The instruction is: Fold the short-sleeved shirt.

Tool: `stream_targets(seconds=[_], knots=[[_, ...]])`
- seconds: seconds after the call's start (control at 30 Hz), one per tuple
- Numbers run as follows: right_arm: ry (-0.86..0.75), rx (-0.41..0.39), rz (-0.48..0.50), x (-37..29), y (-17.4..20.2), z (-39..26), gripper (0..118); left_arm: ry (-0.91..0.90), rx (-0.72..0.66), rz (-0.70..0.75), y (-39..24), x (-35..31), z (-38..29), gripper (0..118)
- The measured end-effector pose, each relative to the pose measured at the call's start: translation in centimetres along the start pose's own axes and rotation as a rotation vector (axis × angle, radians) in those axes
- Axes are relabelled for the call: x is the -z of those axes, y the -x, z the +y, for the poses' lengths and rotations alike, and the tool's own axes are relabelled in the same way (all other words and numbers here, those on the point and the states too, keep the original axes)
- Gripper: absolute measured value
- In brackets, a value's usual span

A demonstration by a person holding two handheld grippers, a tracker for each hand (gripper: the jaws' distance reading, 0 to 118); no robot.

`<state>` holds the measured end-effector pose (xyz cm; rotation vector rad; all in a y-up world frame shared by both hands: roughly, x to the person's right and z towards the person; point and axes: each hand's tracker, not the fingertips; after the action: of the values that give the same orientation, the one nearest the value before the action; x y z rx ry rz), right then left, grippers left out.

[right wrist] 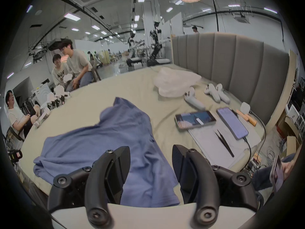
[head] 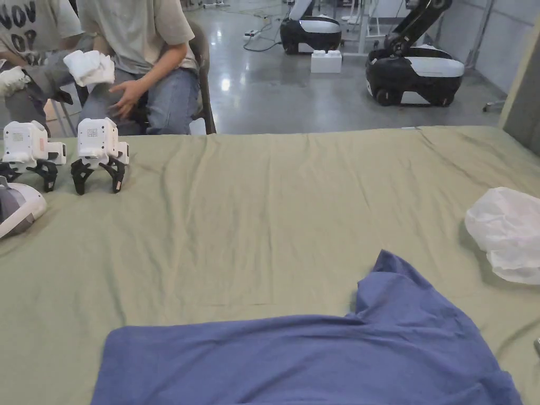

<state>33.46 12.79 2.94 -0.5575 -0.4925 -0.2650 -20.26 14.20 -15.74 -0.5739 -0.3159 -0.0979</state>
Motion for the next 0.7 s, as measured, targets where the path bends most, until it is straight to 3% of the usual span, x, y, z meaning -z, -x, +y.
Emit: stream_targets(seconds=[0.23,0.43,0.53,0.6,0.7], knots=[[-0.097,-0.05,0.105,-1.8,3.0,1.6,56,-0.208,0.065,-0.008,-2.8,-3.7,2.7,81],[-0.135,-0.163,0.18,-2.6,5.9,1.3,54,-0.24,0.042,-0.028,-3.7,-4.8,3.0,78],[-0.133,-0.226,0.193,-2.6,7.0,0.7,46,-0.256,0.027,-0.024,-3.9,-5.1,2.5,63],[-0.129,-0.247,0.202,-2.7,8.0,0.3,33,-0.256,0.028,-0.02,-3.9,-5.2,2.2,48],[-0.121,-0.248,0.229,-2.6,8.8,-0.1,18,-0.254,0.033,-0.023,-4.1,-5.3,2.0,38]])
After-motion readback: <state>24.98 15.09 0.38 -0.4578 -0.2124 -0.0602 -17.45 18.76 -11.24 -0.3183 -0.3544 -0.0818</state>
